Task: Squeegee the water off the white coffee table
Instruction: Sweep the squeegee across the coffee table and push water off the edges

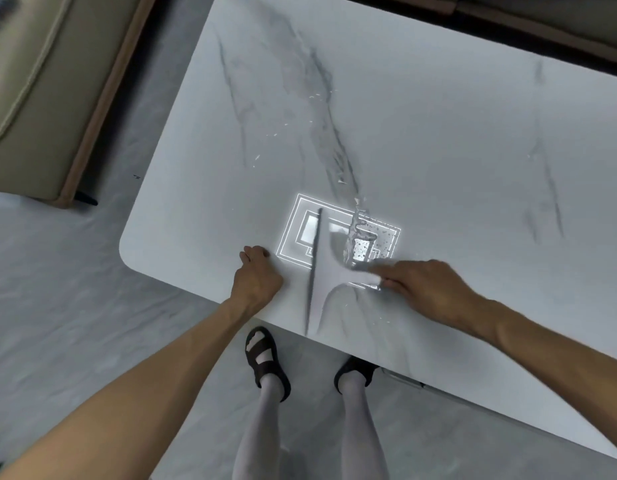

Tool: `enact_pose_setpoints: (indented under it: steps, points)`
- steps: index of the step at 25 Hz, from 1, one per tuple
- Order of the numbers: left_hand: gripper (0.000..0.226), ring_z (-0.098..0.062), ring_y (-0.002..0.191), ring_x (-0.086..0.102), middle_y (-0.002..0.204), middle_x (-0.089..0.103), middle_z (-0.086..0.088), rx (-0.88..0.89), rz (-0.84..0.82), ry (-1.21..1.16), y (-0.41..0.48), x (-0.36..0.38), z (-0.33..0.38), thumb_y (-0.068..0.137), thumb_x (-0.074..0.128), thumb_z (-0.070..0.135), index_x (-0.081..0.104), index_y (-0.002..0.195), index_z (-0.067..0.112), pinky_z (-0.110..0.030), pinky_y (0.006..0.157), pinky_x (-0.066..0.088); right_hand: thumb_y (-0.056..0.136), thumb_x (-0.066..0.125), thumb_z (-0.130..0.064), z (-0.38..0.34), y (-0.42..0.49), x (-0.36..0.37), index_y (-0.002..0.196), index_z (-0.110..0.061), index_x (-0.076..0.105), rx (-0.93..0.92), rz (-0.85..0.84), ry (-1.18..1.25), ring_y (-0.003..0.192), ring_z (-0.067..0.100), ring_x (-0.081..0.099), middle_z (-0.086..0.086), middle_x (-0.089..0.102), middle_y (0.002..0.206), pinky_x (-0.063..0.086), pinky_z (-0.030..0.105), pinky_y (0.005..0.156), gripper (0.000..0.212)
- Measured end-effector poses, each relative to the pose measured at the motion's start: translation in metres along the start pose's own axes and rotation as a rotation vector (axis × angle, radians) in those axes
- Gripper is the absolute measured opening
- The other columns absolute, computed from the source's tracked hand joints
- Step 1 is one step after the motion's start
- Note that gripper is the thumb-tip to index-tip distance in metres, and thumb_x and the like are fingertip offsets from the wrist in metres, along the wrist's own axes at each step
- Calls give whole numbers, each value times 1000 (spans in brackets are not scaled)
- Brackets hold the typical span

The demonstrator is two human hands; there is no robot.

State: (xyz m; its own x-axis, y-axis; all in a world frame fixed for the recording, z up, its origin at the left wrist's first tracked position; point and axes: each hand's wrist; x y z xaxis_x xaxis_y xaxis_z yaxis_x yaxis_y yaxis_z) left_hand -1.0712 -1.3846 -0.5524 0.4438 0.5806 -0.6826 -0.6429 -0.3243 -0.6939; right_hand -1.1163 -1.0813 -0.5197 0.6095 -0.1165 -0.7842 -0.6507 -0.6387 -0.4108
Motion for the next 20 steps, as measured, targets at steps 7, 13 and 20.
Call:
enact_pose_setpoints:
  steps: [7, 13, 20]
  points:
    - [50, -38, 117, 54, 134, 50, -21, -4, 8, -26, -1, -4, -7, 88, 51, 2, 37, 136, 3, -40, 94, 46, 97, 39, -32, -21, 10, 55, 128, -48, 39, -66, -194, -33, 98, 22, 61, -12, 61, 114, 31, 28, 66, 34]
    - [49, -44, 124, 49, 142, 38, -29, 62, -27, 65, -3, -2, -3, 89, 40, -6, 31, 137, -7, -45, 95, 47, 93, 16, -46, 43, -35, -15, 123, -44, 39, 155, -168, -198, 91, 24, 63, -10, 63, 108, 40, 33, 69, 37]
    - [28, -25, 82, 53, 107, 56, -9, -152, 187, -552, -10, -55, -34, 91, 50, 10, 40, 117, 8, -31, 66, 42, 97, 28, -49, -52, 37, -25, 98, -31, 43, -80, -170, -162, 80, 25, 63, -5, 65, 91, 31, 34, 62, 24]
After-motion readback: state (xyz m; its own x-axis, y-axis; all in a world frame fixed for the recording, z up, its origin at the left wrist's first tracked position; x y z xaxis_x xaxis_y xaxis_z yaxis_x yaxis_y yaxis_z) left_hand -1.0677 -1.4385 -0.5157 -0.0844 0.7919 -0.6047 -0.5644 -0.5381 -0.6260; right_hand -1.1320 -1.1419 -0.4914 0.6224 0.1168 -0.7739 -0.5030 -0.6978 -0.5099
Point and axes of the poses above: each hand's wrist, its own y-axis towards the middle knuckle, its own x-axis out of the palm, z = x × y
